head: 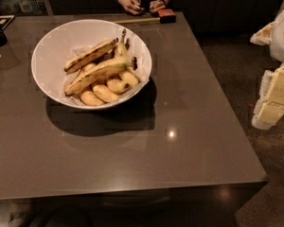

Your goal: Pick banana from white bowl

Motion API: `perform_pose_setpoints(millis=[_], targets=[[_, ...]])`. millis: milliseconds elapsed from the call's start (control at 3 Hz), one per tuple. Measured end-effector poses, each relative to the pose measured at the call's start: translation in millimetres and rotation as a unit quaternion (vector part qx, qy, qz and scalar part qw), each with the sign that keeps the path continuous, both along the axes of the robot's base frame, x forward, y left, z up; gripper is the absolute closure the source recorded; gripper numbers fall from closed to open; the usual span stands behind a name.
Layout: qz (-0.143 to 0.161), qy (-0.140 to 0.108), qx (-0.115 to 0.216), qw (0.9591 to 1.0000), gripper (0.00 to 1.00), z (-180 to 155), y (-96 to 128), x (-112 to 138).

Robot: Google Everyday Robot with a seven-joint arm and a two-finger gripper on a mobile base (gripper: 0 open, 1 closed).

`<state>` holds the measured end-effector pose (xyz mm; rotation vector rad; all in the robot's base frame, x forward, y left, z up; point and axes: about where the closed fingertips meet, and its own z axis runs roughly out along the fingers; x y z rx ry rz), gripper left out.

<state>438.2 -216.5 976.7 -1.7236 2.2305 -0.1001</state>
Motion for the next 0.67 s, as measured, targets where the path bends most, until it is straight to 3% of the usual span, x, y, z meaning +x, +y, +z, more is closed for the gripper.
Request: perform_pose_setpoints(millis=[333,667], targets=[[0.003,-0.003,-0.002,1.0,0.0,1.5,4.5,1.5],[0.017,0.003,-0.017,0.9997,0.0,6.1,26.3,12.0]])
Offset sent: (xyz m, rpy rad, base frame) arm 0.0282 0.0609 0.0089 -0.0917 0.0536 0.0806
